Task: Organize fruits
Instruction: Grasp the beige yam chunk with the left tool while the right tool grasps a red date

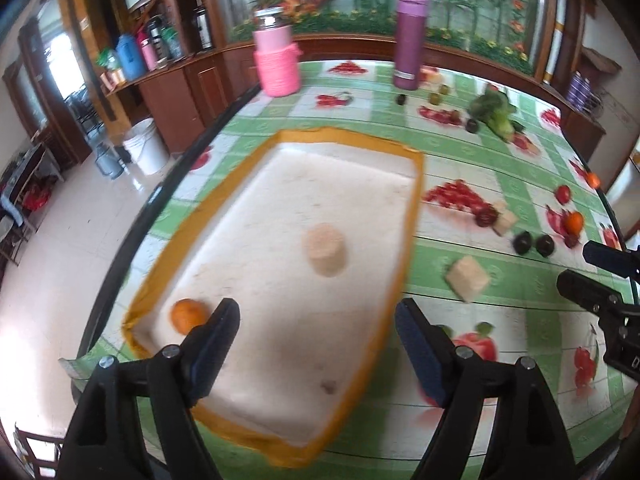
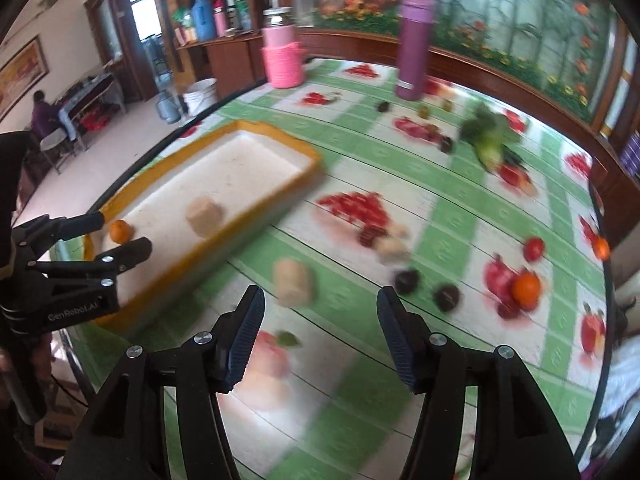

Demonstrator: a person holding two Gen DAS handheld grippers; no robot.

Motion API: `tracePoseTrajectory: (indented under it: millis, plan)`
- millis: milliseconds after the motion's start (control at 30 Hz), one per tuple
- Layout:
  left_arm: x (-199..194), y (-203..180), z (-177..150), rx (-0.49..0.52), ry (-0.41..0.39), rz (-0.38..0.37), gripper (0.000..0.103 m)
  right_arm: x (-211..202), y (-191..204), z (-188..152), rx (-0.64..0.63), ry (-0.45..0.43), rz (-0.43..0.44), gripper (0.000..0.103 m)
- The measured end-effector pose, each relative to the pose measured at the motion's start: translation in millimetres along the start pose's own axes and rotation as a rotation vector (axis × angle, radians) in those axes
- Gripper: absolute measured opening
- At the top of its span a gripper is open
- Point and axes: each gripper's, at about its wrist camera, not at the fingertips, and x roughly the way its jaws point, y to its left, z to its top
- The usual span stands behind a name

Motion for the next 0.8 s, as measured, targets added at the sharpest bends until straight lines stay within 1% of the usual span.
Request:
tracePoseTrajectory:
  millis: [133, 267, 367, 533, 633, 700, 767, 800]
  plan:
    - [-1.8, -35.3, -1.8, 0.063, 0.01, -0.025, 0.083, -5.9, -51.9, -22.1, 0.069, 0.02, -0.066, 0.058]
    - [-2.9, -58.9, -5.3, 0.103, 0.027, -0.043, 0.083, 2.0, -99.4, -39.9, 0.123, 0.054, -0.123, 0.058]
    - [-1.0, -69.2, -8.0, 0.12, 0.042, -0.048, 0.083, 17.6, -125.5, -43.7, 0.168, 0.087, -0.109, 0.058]
    - [3.9, -76.6, -9.7, 0.12, 0.069, -0.045, 0.083, 44.4, -141.5, -32.9, 0.19, 0.097, -0.073, 0.058]
    - [5.2, -78.0, -9.2, 0.114, 0.075, -0.038, 0.083, 59.4, -145.4, -26.6, 0.182, 0.109, -0.082, 0.058]
    - [7.0, -78.7, -8.1, 0.109, 0.082, -0.037, 0.083, 65.3, -149.3, -25.3, 0.187, 0.108, -0.071, 0.058]
    - [9.1, -79.5, -7.0, 0.104, 0.09, -0.039, 0.083, 65.5, -151.9, -24.4, 0.177, 0.092, -0.089, 0.051]
    - [10.4, -80.4, -6.7, 0.102, 0.093, -0.04, 0.083, 65.4, -153.6, -23.9, 0.17, 0.085, -0.093, 0.044]
